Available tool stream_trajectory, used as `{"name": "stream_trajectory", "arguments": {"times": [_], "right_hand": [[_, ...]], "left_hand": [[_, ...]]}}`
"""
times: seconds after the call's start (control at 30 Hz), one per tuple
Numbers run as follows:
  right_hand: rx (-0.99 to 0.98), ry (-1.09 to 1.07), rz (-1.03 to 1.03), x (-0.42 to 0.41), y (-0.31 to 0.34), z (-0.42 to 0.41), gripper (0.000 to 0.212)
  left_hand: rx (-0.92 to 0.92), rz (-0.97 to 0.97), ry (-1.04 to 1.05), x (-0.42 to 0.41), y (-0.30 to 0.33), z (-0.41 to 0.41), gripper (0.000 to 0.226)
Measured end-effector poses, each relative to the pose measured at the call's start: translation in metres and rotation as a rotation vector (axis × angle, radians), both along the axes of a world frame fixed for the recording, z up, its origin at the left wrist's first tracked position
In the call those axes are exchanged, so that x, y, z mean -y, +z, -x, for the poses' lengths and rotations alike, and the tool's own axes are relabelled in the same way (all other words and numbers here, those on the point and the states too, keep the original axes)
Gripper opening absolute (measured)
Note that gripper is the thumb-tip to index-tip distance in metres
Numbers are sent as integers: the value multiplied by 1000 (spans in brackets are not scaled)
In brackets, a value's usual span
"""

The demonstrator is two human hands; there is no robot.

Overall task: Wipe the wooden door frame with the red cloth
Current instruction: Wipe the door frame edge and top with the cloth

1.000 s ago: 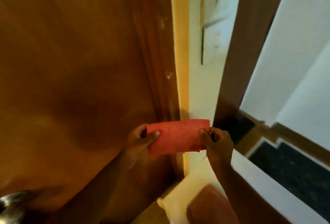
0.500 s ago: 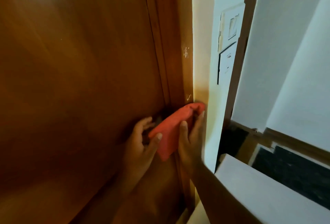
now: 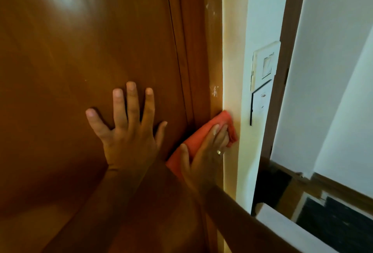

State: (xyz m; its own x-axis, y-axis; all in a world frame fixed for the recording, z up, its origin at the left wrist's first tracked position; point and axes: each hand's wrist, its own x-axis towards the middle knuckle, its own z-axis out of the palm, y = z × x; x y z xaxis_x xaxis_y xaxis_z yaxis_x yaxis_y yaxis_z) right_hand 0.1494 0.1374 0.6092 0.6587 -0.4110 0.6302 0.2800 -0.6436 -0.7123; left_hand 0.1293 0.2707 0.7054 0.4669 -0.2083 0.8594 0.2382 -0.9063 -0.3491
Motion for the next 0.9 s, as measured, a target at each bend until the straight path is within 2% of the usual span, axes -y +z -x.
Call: {"name": "stream_trajectory", "arguments": {"times": [0.13, 0.23, 0.3, 0.43, 0.5, 0.57, 0.63, 0.73, 0.8, 0.9], "right_hand": [[244, -83, 172, 16, 55, -23, 88], [314, -109, 262, 23, 62, -35, 79], [290, -112, 354, 32, 24, -35, 73], [82, -17, 640, 61, -87, -12, 61], [34, 38, 591, 64, -99, -7, 55], [70, 86, 462, 55, -74, -8, 70], [175, 116, 382, 45, -22, -15, 83], [367, 48, 340, 43, 83, -30, 76], [419, -22, 341, 42, 136, -41, 74], [415, -117, 403, 43, 149, -46, 69]], "left_hand": [[64, -14, 1, 0, -4, -6, 80], [85, -39, 27, 0, -5, -8, 82], [92, -57, 41, -1, -6, -9, 83], [101, -54, 48, -2, -8, -10, 84], [106, -58, 51, -2, -7, -11, 84], [109, -62, 53, -1, -6, -11, 85], [118, -78, 62, -2, -7, -12, 85], [137, -86, 73, -1, -7, -13, 85], [137, -85, 81, -1, -5, -12, 85], [126, -72, 95, 1, -3, -10, 83]]}}
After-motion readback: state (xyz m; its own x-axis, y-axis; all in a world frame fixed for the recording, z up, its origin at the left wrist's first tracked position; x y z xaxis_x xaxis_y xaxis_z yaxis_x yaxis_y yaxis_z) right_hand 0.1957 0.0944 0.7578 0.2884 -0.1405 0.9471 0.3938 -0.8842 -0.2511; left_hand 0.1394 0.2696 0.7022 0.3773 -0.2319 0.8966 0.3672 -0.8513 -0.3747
